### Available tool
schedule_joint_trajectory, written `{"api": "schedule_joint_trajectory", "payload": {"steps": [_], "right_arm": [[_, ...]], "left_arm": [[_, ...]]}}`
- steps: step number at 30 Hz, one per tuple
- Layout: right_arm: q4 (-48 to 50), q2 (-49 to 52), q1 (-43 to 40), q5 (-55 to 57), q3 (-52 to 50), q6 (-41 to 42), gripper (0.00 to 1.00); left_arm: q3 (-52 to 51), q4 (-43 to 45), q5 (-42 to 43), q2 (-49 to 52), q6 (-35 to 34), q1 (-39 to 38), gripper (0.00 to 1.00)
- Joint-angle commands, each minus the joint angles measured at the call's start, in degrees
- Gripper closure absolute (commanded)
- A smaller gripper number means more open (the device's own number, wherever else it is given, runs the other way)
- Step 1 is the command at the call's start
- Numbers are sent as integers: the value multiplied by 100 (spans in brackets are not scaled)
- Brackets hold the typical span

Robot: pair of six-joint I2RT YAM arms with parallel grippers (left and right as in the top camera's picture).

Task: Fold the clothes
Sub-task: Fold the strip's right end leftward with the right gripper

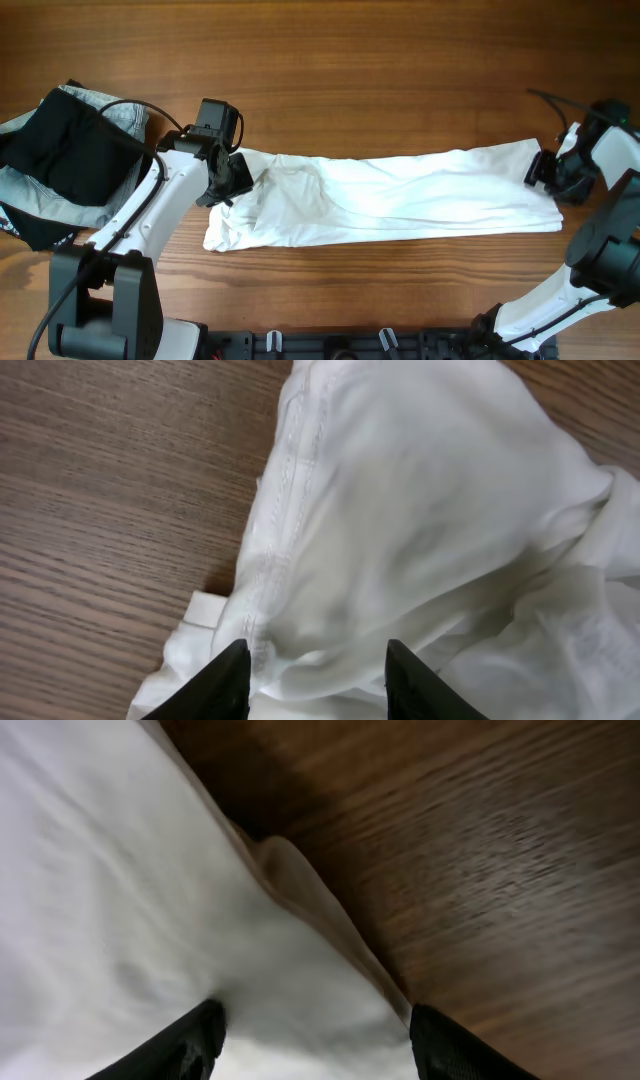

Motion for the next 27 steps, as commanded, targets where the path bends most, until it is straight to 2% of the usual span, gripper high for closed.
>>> {"api": "schedule_joint_trajectory", "payload": {"steps": [1,5,8,9,12,13,14,17,21,27], "right_arm": [[343,-72,-66,321,-330,-341,34],[393,-72,-87,122,-466,-610,37],[393,-72,-87,-74,-485,-728,48],[393,-72,-87,-83,-485,-726,54],[402,-74,-87,-79,-483,-702,86],[411,-74,-87,-79,-479,-702,93],[409,-74,-87,-76,-461,-702,96],[186,-83,-87,168,-264,-507,96],[-612,-177,-74,348,474,149,96],[-1541,-422,254,-645,990,181,96]], "left_arm": [[96,-13,85,-20,7,22,57],[96,-11,85,-20,7,22,57],[96,-9,83,-20,7,22,57],[96,-11,83,-20,7,22,57],[96,-11,61,-20,7,22,57],[96,-9,11,-20,7,24,57],[98,-11,-55,-20,7,24,56],[98,-15,-173,-22,9,33,56],[98,-11,-170,-22,7,33,56],[98,-13,-168,-22,4,33,56]]}}
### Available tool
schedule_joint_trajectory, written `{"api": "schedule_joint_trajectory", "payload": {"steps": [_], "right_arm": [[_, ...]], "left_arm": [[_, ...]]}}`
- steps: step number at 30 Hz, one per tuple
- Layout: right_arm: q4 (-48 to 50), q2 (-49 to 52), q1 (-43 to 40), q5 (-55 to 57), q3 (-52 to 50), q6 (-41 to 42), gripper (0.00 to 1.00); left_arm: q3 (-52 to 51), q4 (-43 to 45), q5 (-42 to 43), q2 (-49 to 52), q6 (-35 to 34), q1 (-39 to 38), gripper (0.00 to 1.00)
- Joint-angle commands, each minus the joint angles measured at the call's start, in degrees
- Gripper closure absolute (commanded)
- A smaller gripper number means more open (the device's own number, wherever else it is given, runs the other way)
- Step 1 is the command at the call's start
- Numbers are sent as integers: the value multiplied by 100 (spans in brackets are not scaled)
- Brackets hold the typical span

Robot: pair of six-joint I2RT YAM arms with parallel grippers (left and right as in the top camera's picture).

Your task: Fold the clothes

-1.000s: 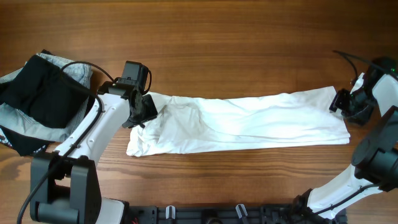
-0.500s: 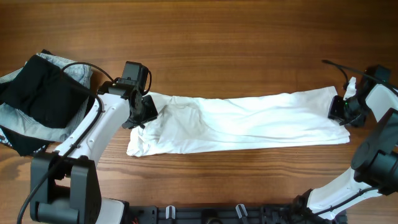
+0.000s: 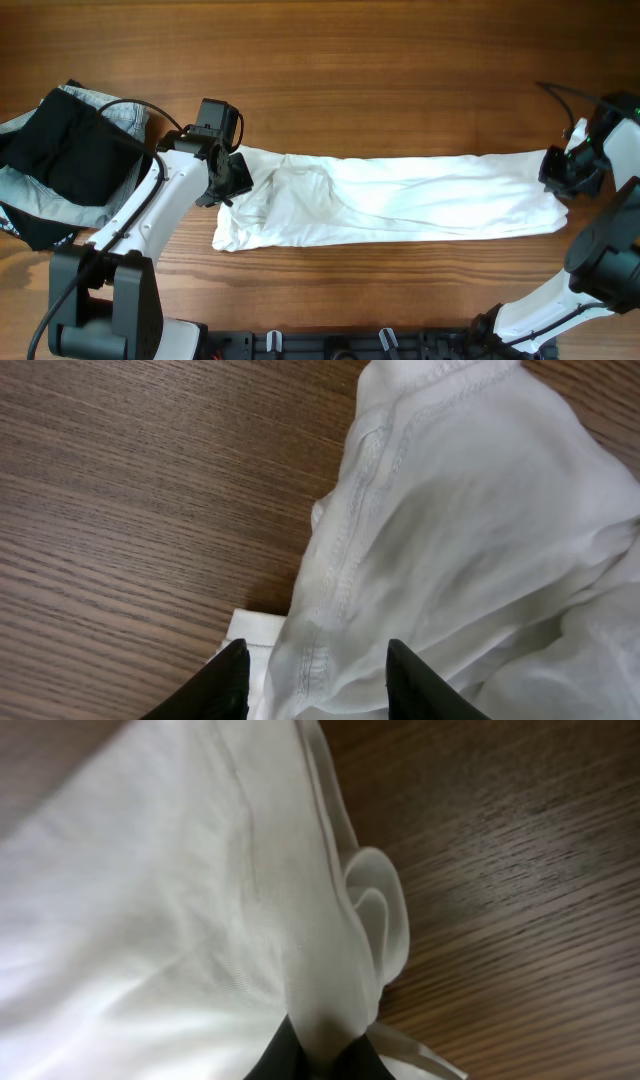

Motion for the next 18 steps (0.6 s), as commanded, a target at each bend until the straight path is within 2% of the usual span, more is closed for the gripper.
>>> {"api": "schedule_joint_trajectory", "payload": {"steps": [1,7,18], "right_arm": [[-376,-262,326,-603,212,170,96],[-929,-313,1397,-664,205,315,96],[-815,-299,3679,-796,107,1582,96]], "left_arm": [[96,-26,-90,-22,7,33,56],[96,-122,-92,-22,4,33,56],[94,-133,-92,-22,9,33,55]]}}
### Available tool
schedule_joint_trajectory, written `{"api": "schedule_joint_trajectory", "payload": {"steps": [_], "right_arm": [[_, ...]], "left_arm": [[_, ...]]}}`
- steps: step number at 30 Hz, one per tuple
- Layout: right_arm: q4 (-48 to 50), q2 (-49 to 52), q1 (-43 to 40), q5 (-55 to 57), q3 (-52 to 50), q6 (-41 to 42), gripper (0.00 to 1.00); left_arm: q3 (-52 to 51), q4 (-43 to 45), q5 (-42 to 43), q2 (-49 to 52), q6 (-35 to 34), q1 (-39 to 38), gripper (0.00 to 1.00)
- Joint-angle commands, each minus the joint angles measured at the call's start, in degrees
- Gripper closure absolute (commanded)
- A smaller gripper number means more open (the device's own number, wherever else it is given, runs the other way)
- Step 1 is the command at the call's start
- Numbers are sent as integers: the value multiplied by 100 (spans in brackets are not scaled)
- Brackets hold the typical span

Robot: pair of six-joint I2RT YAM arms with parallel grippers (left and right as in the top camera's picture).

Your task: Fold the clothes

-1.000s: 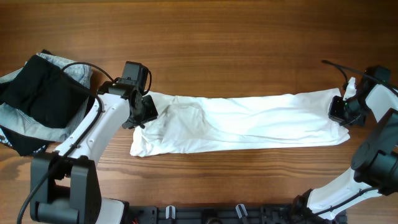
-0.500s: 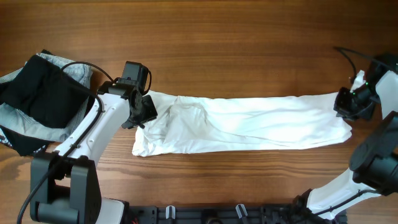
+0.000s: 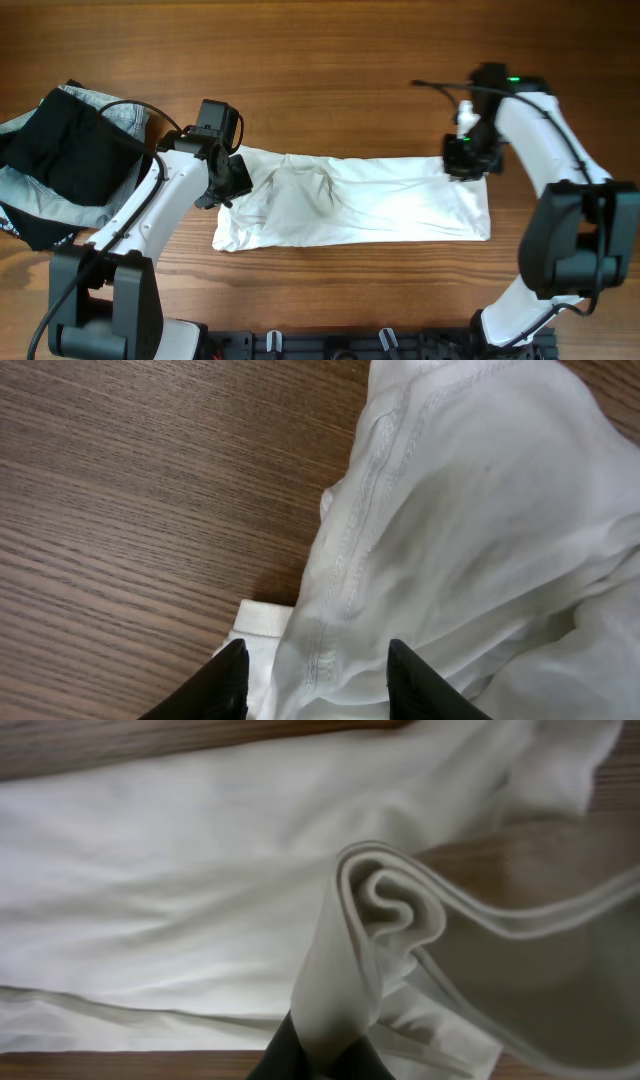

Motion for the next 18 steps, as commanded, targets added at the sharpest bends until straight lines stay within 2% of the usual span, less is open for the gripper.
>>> {"api": "schedule_joint_trajectory", "payload": {"steps": [1,8,18], "right_arm": [[129,-146,669,-144,-46,647,96],[511,-136,1408,-146,-96,1058,94],[728,-136,1615,-293,-96,1099,93]], "left_arm": [[92,-24,-76,-22,9,33,55],[92,-48,-76,-22,9,33,55],[92,-48,-79,-22,11,33,55]]}}
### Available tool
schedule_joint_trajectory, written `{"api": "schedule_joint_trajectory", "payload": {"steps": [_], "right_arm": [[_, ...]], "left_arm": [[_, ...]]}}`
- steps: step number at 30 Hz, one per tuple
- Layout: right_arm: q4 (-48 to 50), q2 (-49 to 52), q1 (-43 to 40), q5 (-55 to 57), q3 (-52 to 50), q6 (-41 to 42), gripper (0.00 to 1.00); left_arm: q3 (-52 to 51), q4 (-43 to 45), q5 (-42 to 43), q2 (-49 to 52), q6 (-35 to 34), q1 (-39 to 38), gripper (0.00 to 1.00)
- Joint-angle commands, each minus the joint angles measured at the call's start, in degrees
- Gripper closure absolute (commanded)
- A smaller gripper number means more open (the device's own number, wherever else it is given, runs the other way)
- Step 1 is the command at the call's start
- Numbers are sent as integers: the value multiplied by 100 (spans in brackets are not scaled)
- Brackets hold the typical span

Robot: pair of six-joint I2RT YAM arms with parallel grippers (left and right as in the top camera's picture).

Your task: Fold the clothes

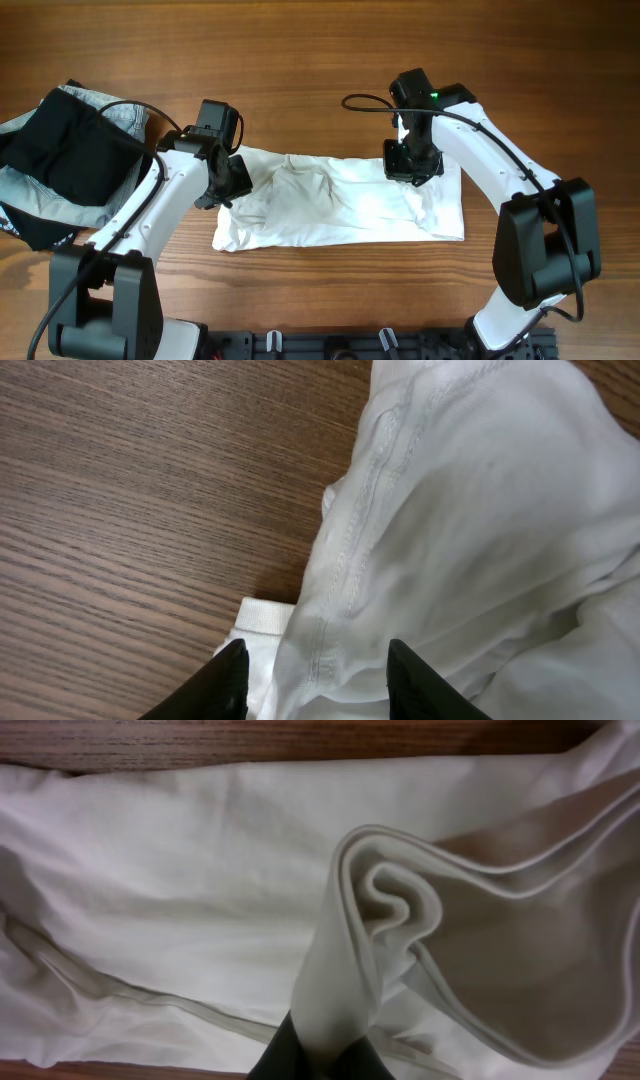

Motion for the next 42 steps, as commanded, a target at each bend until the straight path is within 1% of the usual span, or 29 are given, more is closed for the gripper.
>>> {"api": "schedule_joint_trajectory", "payload": {"steps": [1,4,8,14,19,20,21,23,26,29,31,33,36,39,42], "right_arm": [[61,-136,39,-199,-28,109,92],[98,-136,39,-251,-28,90,91],[111,-136,39,-507,-28,-188,91],[90,-136,50,-570,-28,-197,91],[109,-136,247,-612,-28,-310,91],[120,-136,299,-612,-28,-341,90],[144,-136,402,-610,-28,-341,78],[219,-136,452,-612,-28,-339,68],[337,-136,455,-603,-28,-345,60],[400,-136,450,-452,-28,-341,60],[433,-136,450,-114,-28,-295,56],[492,-136,450,140,-28,-166,56],[529,-136,450,131,-28,-129,56],[428,-136,455,-262,-142,-118,57],[315,-120,457,-105,-431,142,57]], "left_arm": [[92,-22,-79,-22,11,33,55],[92,-22,-79,-22,13,33,55],[92,-24,-79,-22,140,33,55],[92,-22,-79,-22,138,33,55],[92,-20,-79,-22,140,33,55],[92,-20,-79,-22,140,33,55],[92,-20,-79,-22,140,33,55],[92,-20,-79,-22,138,33,55],[92,-22,-79,-22,140,33,55],[92,-22,-79,-22,140,33,55],[92,-22,-79,-22,140,33,55],[92,-20,-81,-22,140,33,55],[92,-20,-79,-22,140,33,55],[92,-22,-79,-22,140,33,55],[92,-20,-79,-22,140,33,55]]}}
